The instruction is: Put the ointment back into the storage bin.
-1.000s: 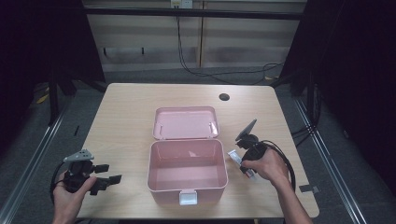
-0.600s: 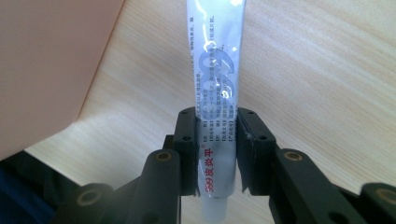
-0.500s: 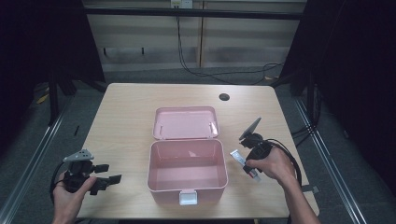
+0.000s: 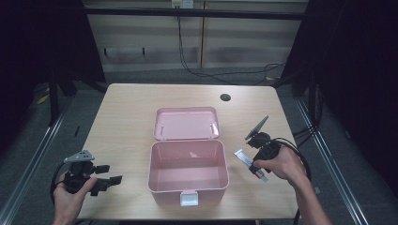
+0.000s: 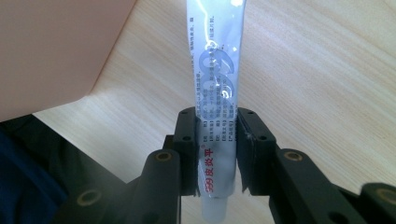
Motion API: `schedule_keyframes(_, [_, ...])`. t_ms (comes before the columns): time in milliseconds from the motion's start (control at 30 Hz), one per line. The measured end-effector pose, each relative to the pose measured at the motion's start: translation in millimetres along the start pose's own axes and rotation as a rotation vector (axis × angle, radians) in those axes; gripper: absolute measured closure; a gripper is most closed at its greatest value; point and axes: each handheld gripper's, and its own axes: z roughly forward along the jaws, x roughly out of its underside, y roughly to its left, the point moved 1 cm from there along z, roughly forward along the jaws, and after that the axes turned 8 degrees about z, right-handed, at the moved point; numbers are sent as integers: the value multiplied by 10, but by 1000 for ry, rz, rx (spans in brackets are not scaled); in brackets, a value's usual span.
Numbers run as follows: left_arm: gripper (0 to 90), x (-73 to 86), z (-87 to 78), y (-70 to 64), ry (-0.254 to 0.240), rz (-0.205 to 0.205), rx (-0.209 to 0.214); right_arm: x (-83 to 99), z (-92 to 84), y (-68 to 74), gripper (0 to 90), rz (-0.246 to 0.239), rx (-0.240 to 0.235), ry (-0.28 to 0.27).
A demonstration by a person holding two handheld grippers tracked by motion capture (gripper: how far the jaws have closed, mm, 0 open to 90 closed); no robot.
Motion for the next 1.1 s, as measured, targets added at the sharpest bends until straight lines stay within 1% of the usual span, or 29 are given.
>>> schedule_keyframes(100, [229, 0, -1, 0, 0, 0, 0, 8, -25, 4, 715, -13, 6, 6])
schedule_keyframes(133, [229, 0, -1, 0, 0, 0, -1, 17, -49, 8, 715, -31, 7, 2])
schedule_keyframes(167, [229, 0, -1, 1, 0, 0, 0, 22, -63, 11, 715, -36, 0, 3])
schedule_keyframes(200, [229, 0, -1, 1, 0, 0, 1, 28, -77, 16, 715, -38, 2, -4])
schedule_keyframes(267, [229, 0, 0, -1, 1, -1, 0, 39, -108, 23, 715, -48, 9, 1])
schedule_keyframes(367, [229, 0, -1, 0, 0, 1, 0, 53, -158, 42, 715, -52, 18, -5])
schedule_keyframes(433, [229, 0, -1, -1, 0, 0, -1, 64, -198, 59, 715, -59, 14, -6])
schedule_keyframes(700, [229, 0, -1, 1, 0, 0, 0, 84, -323, 99, 715, -113, 22, -6])
schedule_keyframes(767, [229, 0, 0, 0, 0, 0, 0, 86, -342, 105, 715, -114, 26, -13])
schedule_keyframes(800, [229, 0, -1, 0, -1, 2, -3, 88, -382, 110, 715, -133, 31, -18])
schedule_keyframes(833, [229, 0, -1, 0, -1, 2, -3, 88, -382, 110, 715, -133, 31, -18])
schedule_keyframes(867, [229, 0, 0, -1, 0, -1, 1, 93, -417, 120, 715, -144, 27, -31])
schedule_keyframes(900, [229, 0, 0, 0, 0, -1, 1, 94, -434, 124, 715, -152, 21, -32])
schedule_keyframes(933, [229, 0, 0, -1, 0, 0, 1, 94, -450, 128, 715, -160, 27, -36])
schedule_keyframes(1100, [229, 0, 1, -1, 0, -1, 1, 90, -506, 152, 715, -183, 24, -37])
